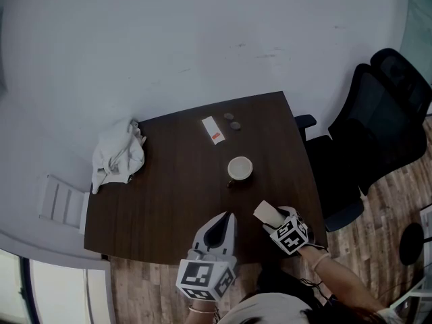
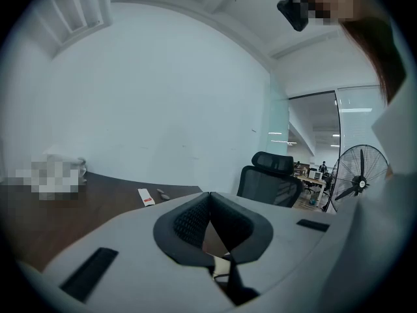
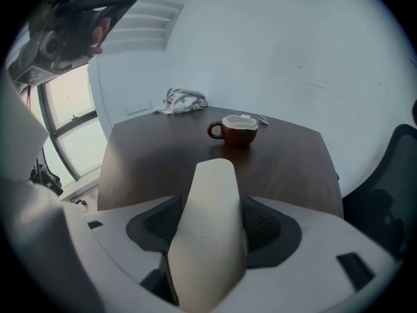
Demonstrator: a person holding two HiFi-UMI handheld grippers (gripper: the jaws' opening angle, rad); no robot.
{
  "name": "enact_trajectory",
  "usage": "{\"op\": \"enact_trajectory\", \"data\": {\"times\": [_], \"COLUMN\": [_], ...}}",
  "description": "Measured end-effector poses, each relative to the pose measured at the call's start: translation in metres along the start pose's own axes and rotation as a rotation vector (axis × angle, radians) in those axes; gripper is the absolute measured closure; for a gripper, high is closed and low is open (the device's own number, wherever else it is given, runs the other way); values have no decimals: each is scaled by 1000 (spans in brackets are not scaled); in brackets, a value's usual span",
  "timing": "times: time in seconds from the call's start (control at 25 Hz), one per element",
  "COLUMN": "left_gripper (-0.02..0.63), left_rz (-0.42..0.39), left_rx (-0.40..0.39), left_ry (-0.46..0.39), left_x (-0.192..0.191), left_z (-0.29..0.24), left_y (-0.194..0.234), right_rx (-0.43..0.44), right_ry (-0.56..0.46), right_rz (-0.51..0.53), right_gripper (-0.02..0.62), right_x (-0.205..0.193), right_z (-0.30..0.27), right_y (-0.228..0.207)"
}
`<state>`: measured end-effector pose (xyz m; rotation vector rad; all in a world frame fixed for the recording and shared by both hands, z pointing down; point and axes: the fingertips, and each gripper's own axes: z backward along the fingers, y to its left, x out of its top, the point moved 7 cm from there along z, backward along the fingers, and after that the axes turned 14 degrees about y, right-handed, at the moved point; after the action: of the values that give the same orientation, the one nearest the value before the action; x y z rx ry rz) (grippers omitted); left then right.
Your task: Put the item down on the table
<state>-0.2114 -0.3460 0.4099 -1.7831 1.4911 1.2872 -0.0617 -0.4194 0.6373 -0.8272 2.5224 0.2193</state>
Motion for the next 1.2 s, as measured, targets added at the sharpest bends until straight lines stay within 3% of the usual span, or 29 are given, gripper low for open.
{"op": "enact_trajectory", "data": {"times": [1.2], "left_gripper": [589], "left_rz": [27], "left_rx": [-12], "left_ry": [33], "left_x": [-4], "left_z": [-19], "left_y": [6], "right_rx": [6], "right_ry": [77], "right_rz": [21], "right_gripper": [275], "right_x": [-1], "right_z": [-26], "right_y": [-5]}}
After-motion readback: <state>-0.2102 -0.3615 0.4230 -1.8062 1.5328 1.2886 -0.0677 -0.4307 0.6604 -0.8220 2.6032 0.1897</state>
